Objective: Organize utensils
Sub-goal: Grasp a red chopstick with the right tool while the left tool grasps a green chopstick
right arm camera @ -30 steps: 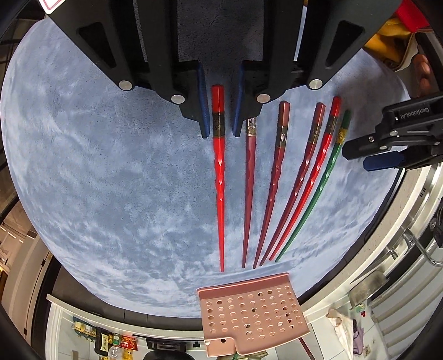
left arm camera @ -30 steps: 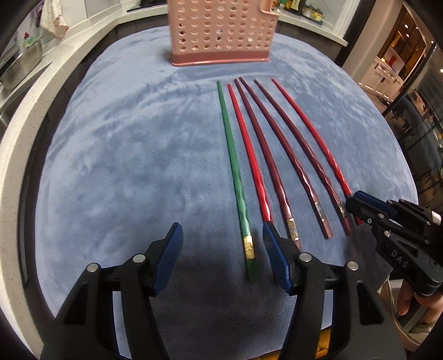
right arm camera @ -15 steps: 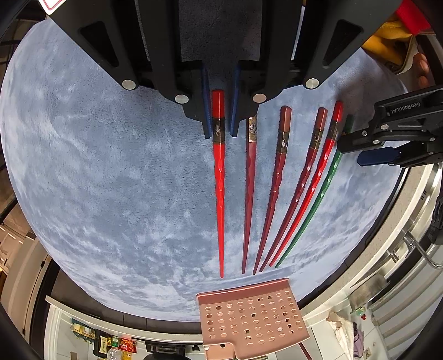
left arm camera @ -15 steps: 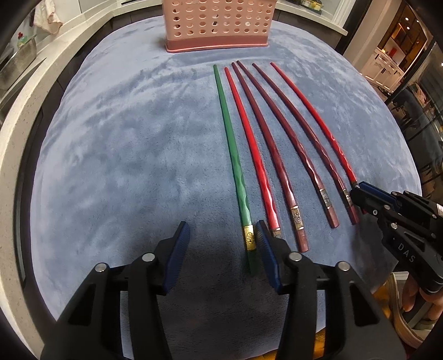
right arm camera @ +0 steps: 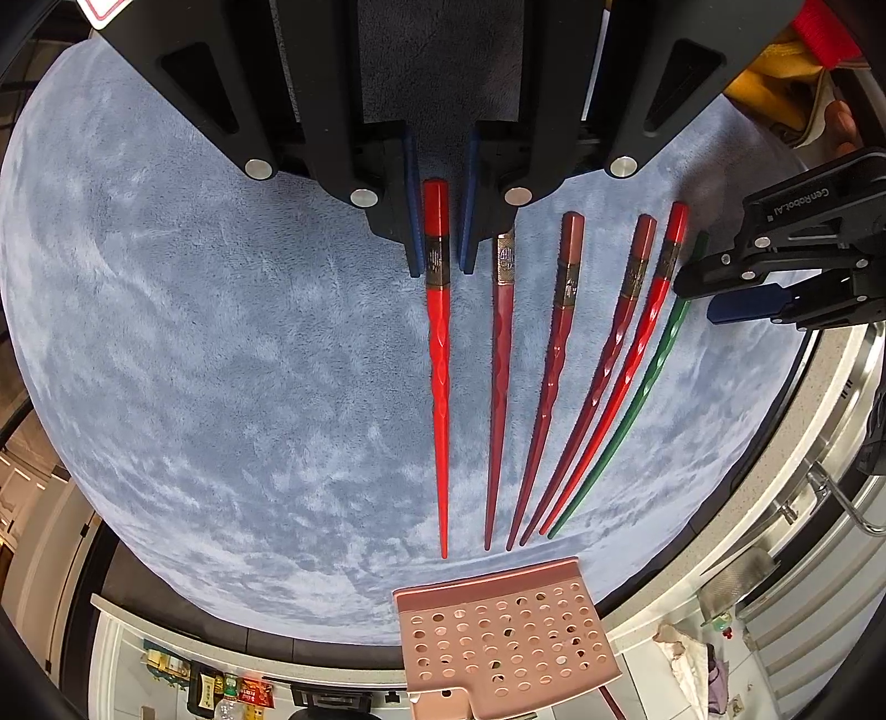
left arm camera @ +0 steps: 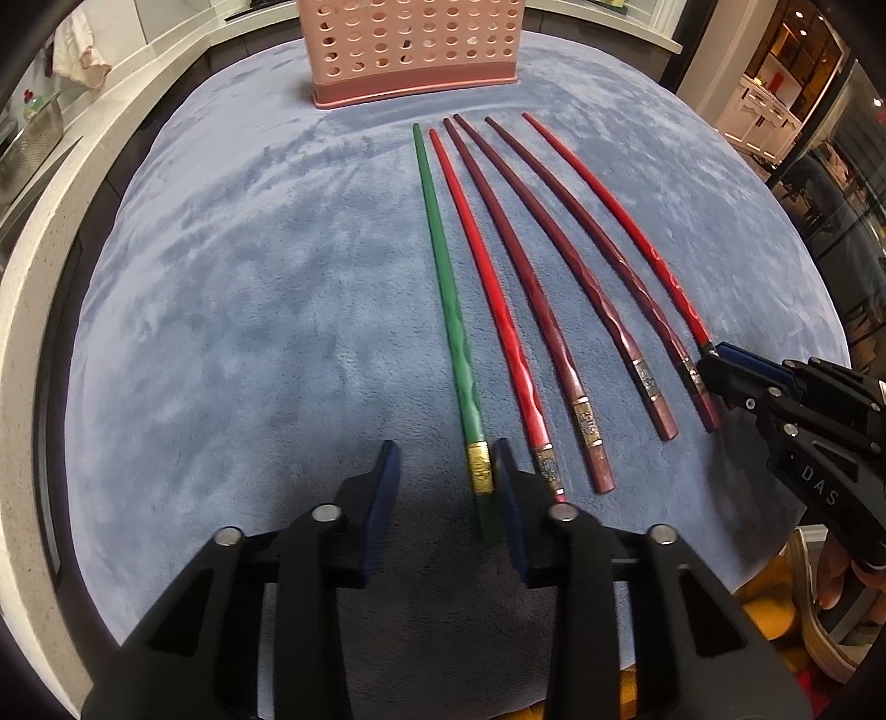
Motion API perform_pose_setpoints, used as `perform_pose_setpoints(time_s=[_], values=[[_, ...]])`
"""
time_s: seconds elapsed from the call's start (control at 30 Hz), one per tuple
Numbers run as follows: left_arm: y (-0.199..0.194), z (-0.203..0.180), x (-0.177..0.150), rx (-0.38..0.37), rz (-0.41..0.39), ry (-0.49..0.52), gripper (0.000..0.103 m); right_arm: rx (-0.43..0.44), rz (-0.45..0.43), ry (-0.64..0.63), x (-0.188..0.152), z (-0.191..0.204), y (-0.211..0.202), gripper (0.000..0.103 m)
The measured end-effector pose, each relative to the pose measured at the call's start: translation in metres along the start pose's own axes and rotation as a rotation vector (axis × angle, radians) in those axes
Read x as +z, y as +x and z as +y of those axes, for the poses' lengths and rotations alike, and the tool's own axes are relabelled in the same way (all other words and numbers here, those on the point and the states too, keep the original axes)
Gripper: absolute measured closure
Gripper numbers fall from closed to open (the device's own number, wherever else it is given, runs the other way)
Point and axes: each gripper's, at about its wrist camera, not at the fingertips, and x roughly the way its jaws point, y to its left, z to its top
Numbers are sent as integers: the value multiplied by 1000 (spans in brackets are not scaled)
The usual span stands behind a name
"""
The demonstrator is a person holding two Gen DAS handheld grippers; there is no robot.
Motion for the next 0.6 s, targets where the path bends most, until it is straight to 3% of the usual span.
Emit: perform_pose_setpoints(time_s=[0.23, 0.6], values=[[-1, -4, 0, -13, -6, 17, 94, 1, -2, 0, 0, 0, 0, 96], [-11, -6, 2, -6, -38, 37, 95, -9, -22, -20, 3, 3, -7, 96]])
